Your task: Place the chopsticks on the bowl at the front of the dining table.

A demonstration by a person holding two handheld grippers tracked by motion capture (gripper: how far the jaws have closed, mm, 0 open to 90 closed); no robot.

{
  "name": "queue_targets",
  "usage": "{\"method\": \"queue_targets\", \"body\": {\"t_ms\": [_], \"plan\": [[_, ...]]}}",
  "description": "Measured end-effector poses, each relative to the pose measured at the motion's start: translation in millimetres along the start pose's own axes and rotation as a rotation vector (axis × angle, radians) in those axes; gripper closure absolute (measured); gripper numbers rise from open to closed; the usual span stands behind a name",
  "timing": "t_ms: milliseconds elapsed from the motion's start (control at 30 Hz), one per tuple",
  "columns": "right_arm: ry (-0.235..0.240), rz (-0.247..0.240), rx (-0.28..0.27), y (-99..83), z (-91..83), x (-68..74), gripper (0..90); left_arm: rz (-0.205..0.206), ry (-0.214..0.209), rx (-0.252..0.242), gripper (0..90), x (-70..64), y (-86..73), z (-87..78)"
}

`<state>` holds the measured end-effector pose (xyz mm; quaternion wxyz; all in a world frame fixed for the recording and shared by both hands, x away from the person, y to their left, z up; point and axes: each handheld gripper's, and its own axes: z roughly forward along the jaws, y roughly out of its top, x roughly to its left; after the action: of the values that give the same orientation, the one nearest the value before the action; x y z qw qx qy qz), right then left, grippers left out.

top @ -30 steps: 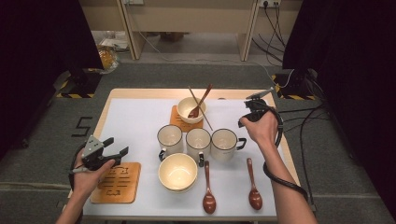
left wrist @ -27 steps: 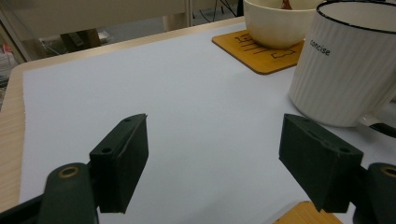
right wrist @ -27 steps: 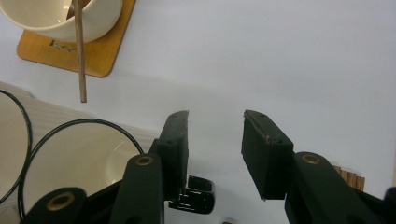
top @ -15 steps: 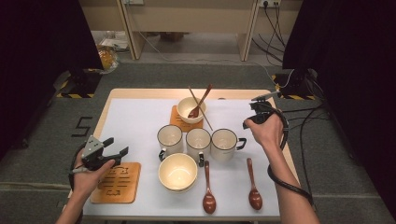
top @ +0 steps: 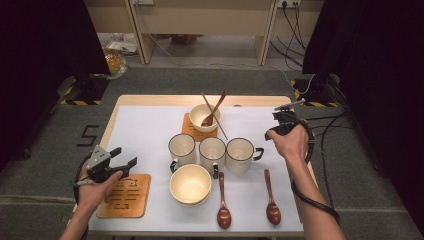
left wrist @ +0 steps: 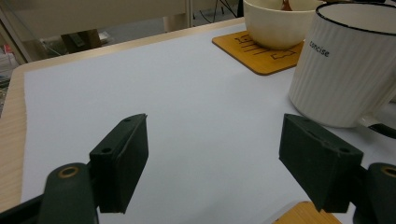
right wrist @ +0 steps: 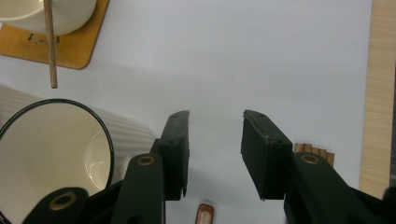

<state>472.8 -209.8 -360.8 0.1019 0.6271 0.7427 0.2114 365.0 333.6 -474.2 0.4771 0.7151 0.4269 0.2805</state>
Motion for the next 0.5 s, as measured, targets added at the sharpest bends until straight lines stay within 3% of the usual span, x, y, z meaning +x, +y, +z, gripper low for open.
{"method": "queue_targets", "body": {"t_ms": [500], "plan": [[-0.009, 0.01, 0.003, -8.8, -1.0, -6.9, 61.8, -0.001, 0.001, 0.001, 23.6, 0.2, -0.2, -0.1]]}}
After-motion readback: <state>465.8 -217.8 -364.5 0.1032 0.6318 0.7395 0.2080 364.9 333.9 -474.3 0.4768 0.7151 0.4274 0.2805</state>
